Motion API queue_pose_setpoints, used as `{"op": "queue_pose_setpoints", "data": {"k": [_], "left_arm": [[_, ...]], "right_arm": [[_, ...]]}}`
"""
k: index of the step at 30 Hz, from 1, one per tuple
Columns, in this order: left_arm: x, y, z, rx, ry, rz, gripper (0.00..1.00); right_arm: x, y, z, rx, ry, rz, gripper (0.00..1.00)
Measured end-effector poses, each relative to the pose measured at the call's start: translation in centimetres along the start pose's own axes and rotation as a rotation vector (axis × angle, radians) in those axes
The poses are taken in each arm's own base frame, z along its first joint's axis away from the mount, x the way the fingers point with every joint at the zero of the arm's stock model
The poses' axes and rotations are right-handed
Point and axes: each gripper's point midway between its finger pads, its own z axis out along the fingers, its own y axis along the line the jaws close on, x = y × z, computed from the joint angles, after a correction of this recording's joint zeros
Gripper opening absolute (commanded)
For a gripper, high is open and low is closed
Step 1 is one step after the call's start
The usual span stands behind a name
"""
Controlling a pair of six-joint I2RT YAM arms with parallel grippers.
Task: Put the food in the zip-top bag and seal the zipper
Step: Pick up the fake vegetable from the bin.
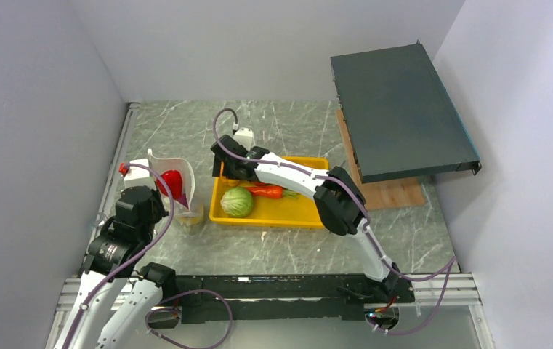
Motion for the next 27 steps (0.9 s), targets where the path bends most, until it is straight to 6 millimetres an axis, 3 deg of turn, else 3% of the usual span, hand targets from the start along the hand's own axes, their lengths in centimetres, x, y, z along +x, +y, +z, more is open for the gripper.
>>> {"op": "queue_pose_setpoints", "data": {"k": [15, 24, 27], "left_arm": [[-0.1, 0.0, 0.0, 0.001, -0.002, -0.001, 0.0], [-0.1, 0.0, 0.0, 0.001, -0.002, -0.001, 0.0], [0.0, 0.0, 0.0, 0.0, -0.002, -0.001, 0.0]], "right_arm": [[-0.4, -0.5, 1.1, 0.02, -0.055, -0.074, 0.73], [0.1, -0.9, 2.1, 0.025, -0.058, -0.081, 0.75], [0.1, -0.9, 2.3, 0.025, -0.059, -0.09, 0.67]]}}
